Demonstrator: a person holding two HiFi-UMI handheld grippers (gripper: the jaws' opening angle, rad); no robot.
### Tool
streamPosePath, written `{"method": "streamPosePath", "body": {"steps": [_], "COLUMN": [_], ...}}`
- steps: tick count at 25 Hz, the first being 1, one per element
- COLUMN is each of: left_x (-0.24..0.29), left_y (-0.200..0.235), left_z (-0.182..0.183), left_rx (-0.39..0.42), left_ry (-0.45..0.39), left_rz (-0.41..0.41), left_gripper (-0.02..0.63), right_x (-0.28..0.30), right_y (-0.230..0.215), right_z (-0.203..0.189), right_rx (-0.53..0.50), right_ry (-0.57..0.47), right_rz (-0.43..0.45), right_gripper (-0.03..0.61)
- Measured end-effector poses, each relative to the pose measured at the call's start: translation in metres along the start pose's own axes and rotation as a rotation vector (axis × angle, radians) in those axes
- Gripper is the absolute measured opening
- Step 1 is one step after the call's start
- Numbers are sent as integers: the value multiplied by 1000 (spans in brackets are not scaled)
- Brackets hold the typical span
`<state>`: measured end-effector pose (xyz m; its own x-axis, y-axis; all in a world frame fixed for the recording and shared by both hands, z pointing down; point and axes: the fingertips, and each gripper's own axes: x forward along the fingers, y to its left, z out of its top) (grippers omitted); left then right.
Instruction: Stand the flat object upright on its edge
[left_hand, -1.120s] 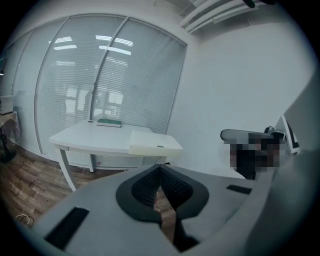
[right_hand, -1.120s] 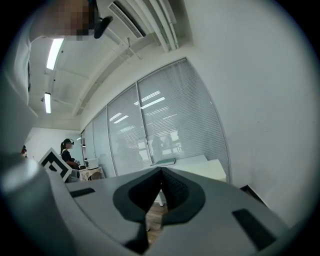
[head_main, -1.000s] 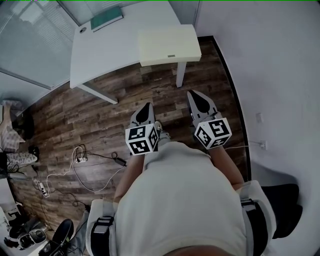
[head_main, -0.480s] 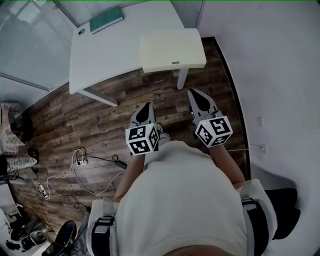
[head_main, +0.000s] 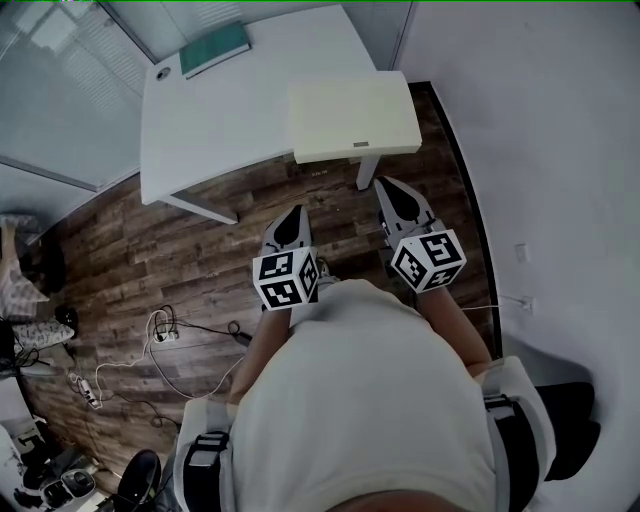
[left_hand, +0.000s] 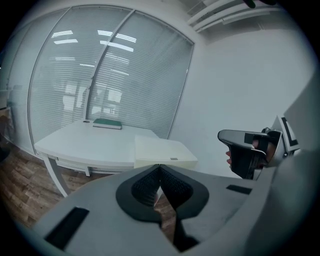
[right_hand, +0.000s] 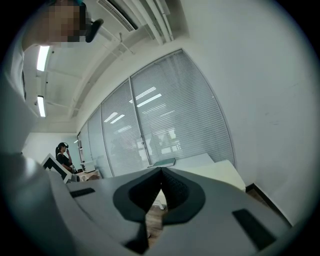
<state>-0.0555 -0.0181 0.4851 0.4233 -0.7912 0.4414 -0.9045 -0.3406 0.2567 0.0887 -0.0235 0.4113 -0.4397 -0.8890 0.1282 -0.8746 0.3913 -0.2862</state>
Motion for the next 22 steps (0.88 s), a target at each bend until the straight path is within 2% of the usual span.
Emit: {"method": "streamPosePath", "body": {"steps": [22], "left_x": [48], "left_y": [55], "left_z": [39], "left_rx": [29], "left_ry": [26], "left_rz": [-84], "left_gripper": [20], "right_x": [73], "right_y": [4], "right_z": [8], "right_rx": [48], "right_ry": [-17], "right_rz": [-74], "right_gripper": [18]}}
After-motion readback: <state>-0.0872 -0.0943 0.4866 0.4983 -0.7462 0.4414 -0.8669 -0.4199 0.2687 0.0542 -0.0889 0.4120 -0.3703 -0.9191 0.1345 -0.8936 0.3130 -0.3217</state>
